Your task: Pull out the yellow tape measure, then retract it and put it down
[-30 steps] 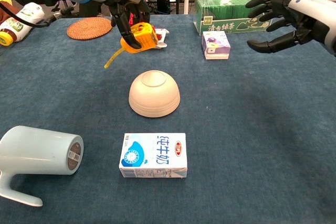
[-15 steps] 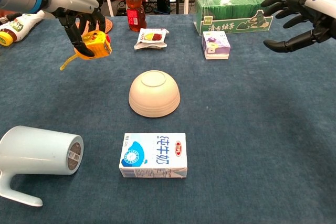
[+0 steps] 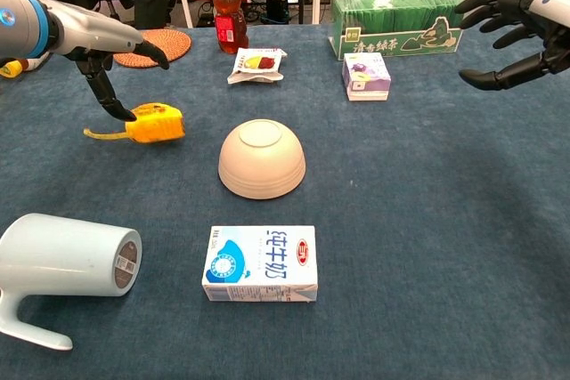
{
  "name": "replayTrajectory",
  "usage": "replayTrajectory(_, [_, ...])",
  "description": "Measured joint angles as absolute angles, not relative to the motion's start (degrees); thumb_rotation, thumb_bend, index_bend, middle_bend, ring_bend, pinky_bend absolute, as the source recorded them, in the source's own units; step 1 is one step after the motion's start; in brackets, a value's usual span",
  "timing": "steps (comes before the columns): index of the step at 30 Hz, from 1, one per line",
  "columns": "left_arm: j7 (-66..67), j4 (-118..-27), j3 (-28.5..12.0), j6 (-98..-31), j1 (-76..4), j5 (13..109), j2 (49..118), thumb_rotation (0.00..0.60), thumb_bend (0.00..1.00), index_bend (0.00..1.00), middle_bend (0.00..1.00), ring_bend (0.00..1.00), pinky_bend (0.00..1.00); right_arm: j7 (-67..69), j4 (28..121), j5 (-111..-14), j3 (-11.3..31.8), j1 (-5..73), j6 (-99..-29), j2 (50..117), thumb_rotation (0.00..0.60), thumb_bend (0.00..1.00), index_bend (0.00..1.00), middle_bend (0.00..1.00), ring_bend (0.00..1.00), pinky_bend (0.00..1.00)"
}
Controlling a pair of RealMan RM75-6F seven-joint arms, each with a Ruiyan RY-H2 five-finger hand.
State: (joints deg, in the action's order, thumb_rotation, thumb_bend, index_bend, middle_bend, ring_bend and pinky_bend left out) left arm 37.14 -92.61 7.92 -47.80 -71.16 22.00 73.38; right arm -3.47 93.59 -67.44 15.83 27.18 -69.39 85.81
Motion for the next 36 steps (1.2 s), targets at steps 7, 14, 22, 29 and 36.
replayTrajectory(7, [32.8, -94.47, 5.94, -54.25, -66.9, 27.7, 72.1, 0.525, 0.2, 0.1, 0.07, 0.0, 0.25, -3.84, 92.59, -68.57, 15.22, 26.93, -69.82, 84.87, 0.551, 0.35, 0.18, 0.21, 0.16, 0.17])
replayTrajectory(14, [29.24, -95.37, 5.43, -70.06, -59.05, 38.62, 72.79, 0.596, 0.2, 0.32, 0.21, 0.11, 0.3, -4.01, 90.23, -71.05, 14.47, 26.1, -72.48, 84.93, 0.554, 0.35, 0.33, 0.31, 0.27, 0.23])
replayTrajectory(22, [21.72, -95.91, 6.94, -84.96, -44.0, 50.13, 72.85, 0.598, 0.2, 0.4, 0.27, 0.15, 0.31, -8.26, 87.98, -72.49, 11.47, 23.83, -74.79, 84.14, 0.553, 0.35, 0.36, 0.32, 0.28, 0.24])
replayTrajectory(29, [15.45, -94.07, 9.51, -94.01, -32.41, 57.98, 72.15, 0.597, 0.2, 0.43, 0.28, 0.16, 0.31, -11.13, 88.21, -73.79, 8.7, 20.82, -77.6, 82.84, 0.555, 0.35, 0.36, 0.32, 0.28, 0.24])
replayTrajectory(36, [11.73, -92.52, 11.01, -98.95, -23.59, 63.21, 71.8, 0.596, 0.2, 0.43, 0.28, 0.16, 0.31, -13.19, 90.09, -75.54, 7.3, 17.81, -82.23, 81.96, 0.552, 0.35, 0.36, 0.32, 0.27, 0.24])
